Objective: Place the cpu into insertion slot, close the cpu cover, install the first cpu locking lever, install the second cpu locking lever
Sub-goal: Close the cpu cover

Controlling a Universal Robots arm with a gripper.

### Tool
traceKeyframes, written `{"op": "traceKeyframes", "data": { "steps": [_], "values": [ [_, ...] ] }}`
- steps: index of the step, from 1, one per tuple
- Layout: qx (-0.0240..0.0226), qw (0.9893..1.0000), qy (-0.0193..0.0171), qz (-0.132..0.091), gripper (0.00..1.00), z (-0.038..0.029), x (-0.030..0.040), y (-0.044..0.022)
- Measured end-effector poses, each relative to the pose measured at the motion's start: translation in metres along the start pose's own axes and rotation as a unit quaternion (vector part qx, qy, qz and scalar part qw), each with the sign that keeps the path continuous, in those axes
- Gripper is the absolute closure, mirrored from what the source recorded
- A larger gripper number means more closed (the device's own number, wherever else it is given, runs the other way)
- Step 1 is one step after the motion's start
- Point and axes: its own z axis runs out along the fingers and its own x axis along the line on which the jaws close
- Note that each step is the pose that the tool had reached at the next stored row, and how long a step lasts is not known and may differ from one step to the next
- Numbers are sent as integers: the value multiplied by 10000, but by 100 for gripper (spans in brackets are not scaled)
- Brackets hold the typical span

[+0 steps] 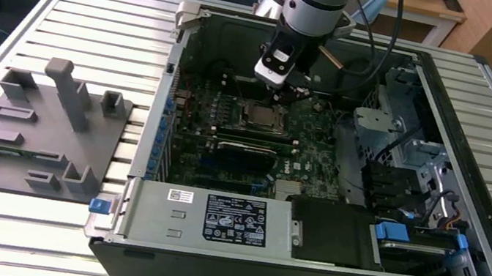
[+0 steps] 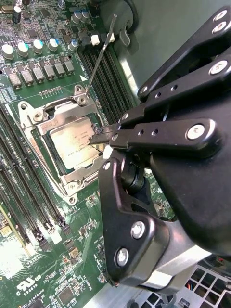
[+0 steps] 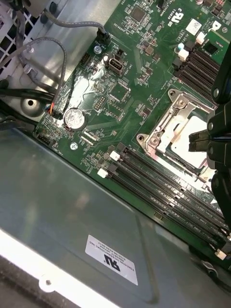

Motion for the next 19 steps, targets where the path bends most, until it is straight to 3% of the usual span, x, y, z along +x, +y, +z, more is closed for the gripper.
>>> {"op": "traceKeyframes", "data": {
  "steps": [8, 19],
  "values": [
    [1, 10000, 0, -9, 90, 0, 0, 0],
    [3, 9998, 11, -195, 90, 0, 0, 0]
  ]
}}
